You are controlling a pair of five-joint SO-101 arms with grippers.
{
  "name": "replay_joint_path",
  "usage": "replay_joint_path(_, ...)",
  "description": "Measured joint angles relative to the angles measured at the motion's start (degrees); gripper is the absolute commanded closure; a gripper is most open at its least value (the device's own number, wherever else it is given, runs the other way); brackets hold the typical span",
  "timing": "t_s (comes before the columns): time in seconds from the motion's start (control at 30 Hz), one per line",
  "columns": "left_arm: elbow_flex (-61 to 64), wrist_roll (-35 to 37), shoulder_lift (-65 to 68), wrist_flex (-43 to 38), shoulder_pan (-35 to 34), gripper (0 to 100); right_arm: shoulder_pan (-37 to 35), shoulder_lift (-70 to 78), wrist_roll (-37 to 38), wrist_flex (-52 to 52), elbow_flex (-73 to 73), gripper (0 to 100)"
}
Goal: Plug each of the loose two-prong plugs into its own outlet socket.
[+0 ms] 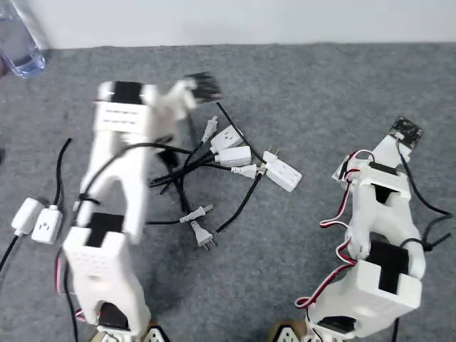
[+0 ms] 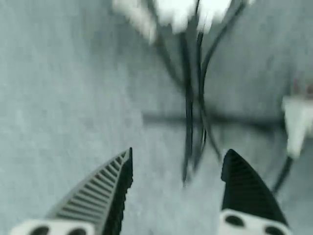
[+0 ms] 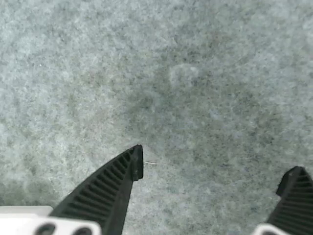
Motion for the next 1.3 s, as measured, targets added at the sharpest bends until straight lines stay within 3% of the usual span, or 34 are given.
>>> replay_joint_path(0.13,0.00,6.95,3.25,-6.86,3.96,72,0.00,0.00,0.00,0.00,0.00,57.4)
replay_joint_path(0.27,0.00,8.53,5.10,-8.35,7.21,72,0.09,0.00,0.00,0.00,0.00,57.4)
replay_joint_path(0.43,0.00,8.70,5.19,-8.35,11.87,72,2.11,0.00,0.00,0.53,-0.97,57.4)
replay_joint_path(0.6,0.00,6.33,5.27,-8.35,15.47,72,6.15,0.35,0.00,7.38,-5.19,57.4)
replay_joint_path(0.97,-1.05,4.22,9.49,-11.87,16.35,72,8.70,6.42,-0.18,11.52,-11.25,57.4)
replay_joint_path(1.17,-13.27,5.19,22.95,-10.81,16.35,72,8.70,7.12,-0.18,12.48,-11.96,57.4)
replay_joint_path(1.3,-27.43,7.56,31.65,-5.54,16.35,72,8.70,7.12,-0.18,12.48,-11.96,57.4)
